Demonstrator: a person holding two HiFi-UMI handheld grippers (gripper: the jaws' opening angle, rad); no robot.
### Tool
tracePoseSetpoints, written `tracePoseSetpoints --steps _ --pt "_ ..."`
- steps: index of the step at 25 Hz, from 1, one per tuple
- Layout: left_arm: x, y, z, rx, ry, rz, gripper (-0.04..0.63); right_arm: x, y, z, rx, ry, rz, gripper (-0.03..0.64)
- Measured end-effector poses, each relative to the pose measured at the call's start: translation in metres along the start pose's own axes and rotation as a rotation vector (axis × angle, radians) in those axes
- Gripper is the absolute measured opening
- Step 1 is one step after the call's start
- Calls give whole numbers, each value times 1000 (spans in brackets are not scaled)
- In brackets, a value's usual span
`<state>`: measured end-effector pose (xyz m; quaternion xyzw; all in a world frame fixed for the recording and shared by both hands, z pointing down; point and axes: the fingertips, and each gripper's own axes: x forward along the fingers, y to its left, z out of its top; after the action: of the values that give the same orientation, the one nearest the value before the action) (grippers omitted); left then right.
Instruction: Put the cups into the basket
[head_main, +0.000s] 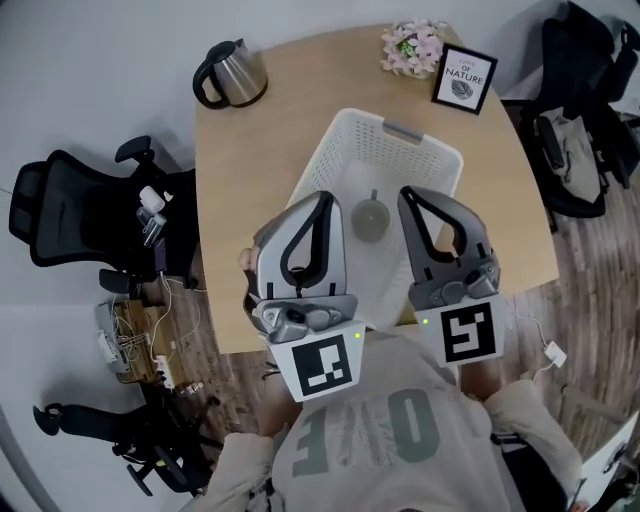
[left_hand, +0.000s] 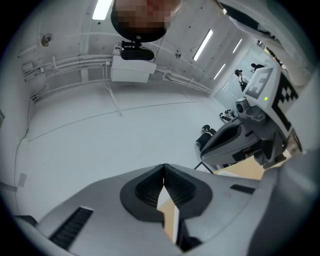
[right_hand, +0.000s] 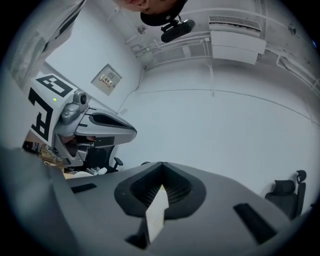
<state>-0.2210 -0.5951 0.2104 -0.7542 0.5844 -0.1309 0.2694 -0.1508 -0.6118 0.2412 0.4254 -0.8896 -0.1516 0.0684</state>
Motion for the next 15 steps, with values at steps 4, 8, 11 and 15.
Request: tracePoseSetpoints --steps 4,8,11,15 --pt "-2 -15 4 25 -5 -27 10 -3 1 -4 21 -4 -8 -3" --pt "-3 -17 6 22 -7 -31 11 -3 9 -6 -11 14 20 -3" --pt "-3 -16 5 17 -5 -25 10 0 12 -8 -54 27 35 -3" --pt "-4 -13 4 17 -2 -14 11 3 13 -8 -72 26 44 -3"
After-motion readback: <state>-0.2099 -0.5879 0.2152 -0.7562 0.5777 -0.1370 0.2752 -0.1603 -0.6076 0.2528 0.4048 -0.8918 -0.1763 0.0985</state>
